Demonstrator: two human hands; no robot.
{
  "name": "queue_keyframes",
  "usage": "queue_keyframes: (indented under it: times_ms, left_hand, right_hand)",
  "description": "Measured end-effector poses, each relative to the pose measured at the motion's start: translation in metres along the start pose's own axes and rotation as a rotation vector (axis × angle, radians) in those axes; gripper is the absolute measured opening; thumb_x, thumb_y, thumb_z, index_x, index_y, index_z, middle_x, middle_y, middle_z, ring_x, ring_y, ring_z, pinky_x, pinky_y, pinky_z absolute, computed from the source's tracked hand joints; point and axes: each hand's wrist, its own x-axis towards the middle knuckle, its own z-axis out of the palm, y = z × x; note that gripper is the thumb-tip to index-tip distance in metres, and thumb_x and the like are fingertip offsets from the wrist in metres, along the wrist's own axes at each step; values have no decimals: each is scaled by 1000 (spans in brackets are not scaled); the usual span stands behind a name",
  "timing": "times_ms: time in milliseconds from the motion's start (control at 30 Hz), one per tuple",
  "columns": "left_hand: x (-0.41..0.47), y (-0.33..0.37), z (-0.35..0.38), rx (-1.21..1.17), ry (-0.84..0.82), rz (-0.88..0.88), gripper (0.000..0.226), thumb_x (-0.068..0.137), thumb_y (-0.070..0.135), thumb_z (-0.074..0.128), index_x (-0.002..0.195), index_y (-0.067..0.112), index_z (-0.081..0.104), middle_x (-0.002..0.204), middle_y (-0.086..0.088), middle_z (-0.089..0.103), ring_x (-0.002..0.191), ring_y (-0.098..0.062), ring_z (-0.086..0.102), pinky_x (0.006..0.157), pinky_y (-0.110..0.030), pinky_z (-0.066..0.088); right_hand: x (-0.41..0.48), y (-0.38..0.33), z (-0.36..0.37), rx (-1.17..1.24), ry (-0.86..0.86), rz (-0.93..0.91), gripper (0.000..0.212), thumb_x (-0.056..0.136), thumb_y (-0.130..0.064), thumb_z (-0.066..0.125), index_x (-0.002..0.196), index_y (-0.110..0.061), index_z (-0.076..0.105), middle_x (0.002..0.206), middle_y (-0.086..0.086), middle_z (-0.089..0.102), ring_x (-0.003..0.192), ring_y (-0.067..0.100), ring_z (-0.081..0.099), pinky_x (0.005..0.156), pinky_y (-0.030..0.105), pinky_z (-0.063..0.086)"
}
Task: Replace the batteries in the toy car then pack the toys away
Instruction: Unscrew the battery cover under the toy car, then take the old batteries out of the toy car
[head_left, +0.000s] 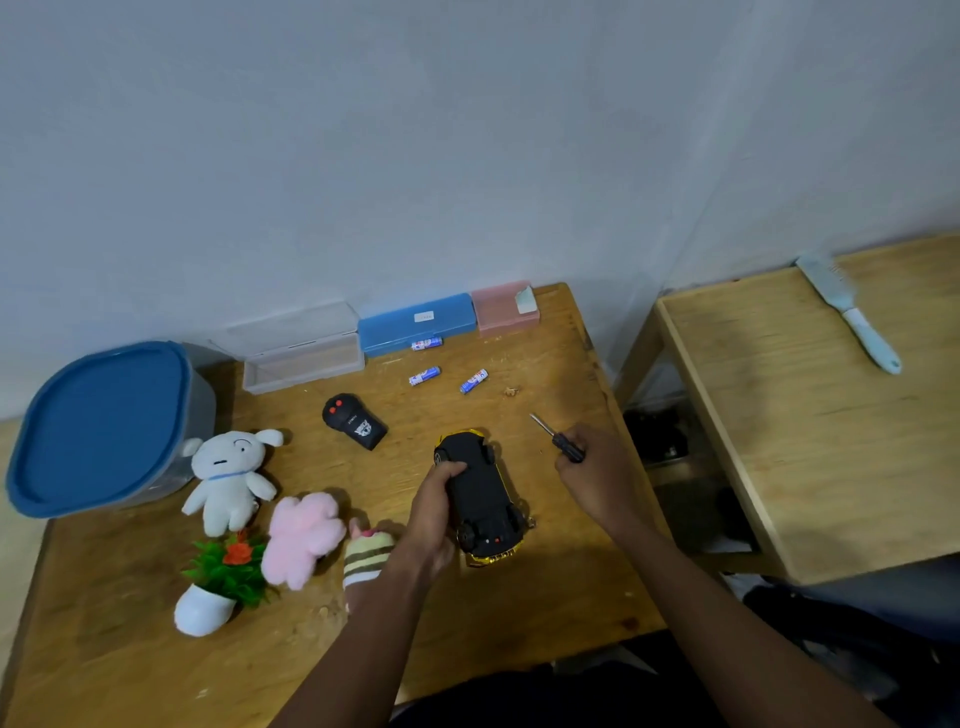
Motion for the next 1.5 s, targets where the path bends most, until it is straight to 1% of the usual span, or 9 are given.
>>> queue_keyframes:
  times_ms: [100, 233, 500, 733, 833, 967, 1133, 1333, 1500]
  left_hand:
    - [-3, 0, 1, -39, -19, -23, 43, 97, 29, 50, 133, 5, 58, 107, -18, 71, 89, -34, 69, 75, -43, 59]
    - [-7, 1, 4, -76, -47, -40, 45, 98, 29, 47, 131, 1, 57, 98, -16, 71, 76, -30, 70, 59, -36, 60]
    - [-8, 0, 2, -70, -43, -35, 45, 96, 28, 47, 129, -1, 57, 94, -17, 70, 74, -32, 68, 64, -39, 60]
    - [-9, 4, -1, -41, -126, -13, 35, 98, 28, 45, 118, 5, 63, 91, -14, 73, 77, -30, 69, 71, -40, 58]
    - [-12, 10, 1, -44, -151, 16, 34, 98, 27, 44, 115, 5, 64, 89, -13, 74, 75, -29, 69, 68, -38, 58]
    - [-13, 17, 3, -30, -108, 51, 37, 96, 29, 44, 112, 5, 67, 88, -14, 72, 77, -29, 67, 68, -37, 53]
    - [-14, 25, -9, -30, -58, 108, 36, 96, 30, 44, 104, 7, 72, 86, -15, 73, 78, -29, 67, 71, -37, 51]
    - [-14, 30, -19, 9, -43, 171, 34, 97, 25, 46, 117, 4, 64, 95, -14, 69, 83, -26, 66, 66, -34, 53]
    - [-11, 37, -30, -25, -69, 166, 31, 97, 24, 44, 104, 7, 68, 86, -12, 69, 72, -23, 67, 65, -32, 53]
  right_hand:
    - [-6, 1, 4, -143, 94, -28, 6, 84, -20, 68, 89, -21, 67, 81, -3, 61, 77, 16, 58, 55, 23, 32]
    - [-10, -2, 9, -350, 152, -84, 20, 83, -33, 66, 98, -19, 67, 88, 1, 65, 84, 22, 60, 66, 32, 47]
    - [-9, -1, 6, -336, 106, -57, 33, 85, -37, 64, 113, -20, 64, 101, 2, 62, 90, 21, 58, 65, 29, 41]
    - [-16, -17, -2, -252, 153, -164, 42, 85, -39, 67, 124, -28, 60, 115, -4, 58, 107, 16, 55, 80, 27, 48]
    - [-23, -37, 5, -8, 49, -298, 30, 85, -33, 72, 114, -30, 67, 109, -11, 56, 105, 10, 54, 81, 18, 46]
    - [-33, -49, 19, -70, -136, -517, 42, 88, -48, 61, 129, -38, 60, 126, -12, 45, 125, 9, 43, 105, 36, 43]
    - [-34, -63, 20, -103, -189, -566, 42, 88, -56, 58, 130, -48, 58, 145, -20, 36, 133, 9, 31, 109, 38, 38]
    - [-31, -88, 21, -42, -275, -513, 37, 78, -32, 80, 113, -37, 69, 140, -14, 41, 130, 6, 26, 99, 4, 14]
    - [-30, -98, 24, 141, -367, -423, 32, 75, -17, 82, 96, -32, 62, 118, -15, 51, 120, 10, 44, 100, 26, 39]
